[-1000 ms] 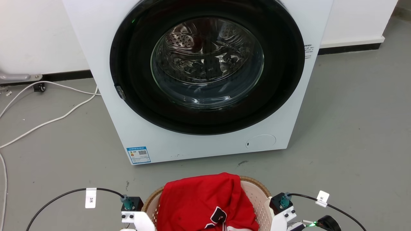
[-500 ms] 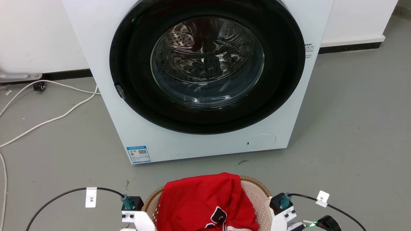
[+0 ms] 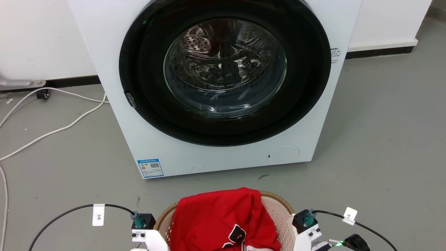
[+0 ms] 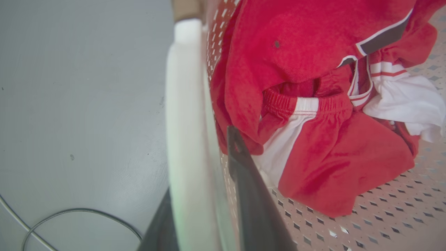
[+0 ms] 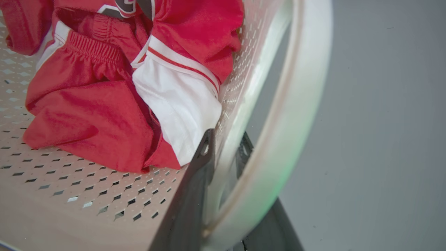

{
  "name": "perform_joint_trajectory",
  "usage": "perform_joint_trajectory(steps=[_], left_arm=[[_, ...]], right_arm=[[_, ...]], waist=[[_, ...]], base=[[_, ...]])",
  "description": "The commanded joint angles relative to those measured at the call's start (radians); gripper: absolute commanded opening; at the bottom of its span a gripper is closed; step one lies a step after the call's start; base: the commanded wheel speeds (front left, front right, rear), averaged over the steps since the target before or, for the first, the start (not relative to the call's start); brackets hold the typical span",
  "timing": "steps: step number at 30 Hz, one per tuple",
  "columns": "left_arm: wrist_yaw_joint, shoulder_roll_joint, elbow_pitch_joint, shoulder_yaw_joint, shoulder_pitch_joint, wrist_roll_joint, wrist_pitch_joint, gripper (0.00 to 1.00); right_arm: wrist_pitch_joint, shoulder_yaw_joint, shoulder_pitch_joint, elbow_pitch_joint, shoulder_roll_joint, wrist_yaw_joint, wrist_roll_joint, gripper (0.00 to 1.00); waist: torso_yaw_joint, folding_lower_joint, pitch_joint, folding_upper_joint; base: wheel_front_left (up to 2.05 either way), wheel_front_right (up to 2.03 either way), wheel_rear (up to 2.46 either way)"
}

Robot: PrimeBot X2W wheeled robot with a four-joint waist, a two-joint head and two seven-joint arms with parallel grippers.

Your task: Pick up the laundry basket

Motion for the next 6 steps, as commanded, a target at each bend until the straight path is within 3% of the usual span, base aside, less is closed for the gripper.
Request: perform_joint_trajectory(steps=[1,6], left_arm=[[-0.005,0.016,0.003,-0.007,-0.011,0.004,-0.001,0.0],[-0.005,0.017,0.004,-0.017,-0.012,-0.007,-0.001,0.0]], right_arm=[[-0.002,0.005,0.0,0.005,-0.013,0.003,-0.005,0.0],[0.001,0.006,0.002,0.005,-0.013,0.003,-0.007,0.0]], waist=[[0.0,0.0,0.0,0.0],[0.0,0.0,-0.002,0.0]], base=[[0.0,0.0,0.0],[0.0,0.0,0.0]])
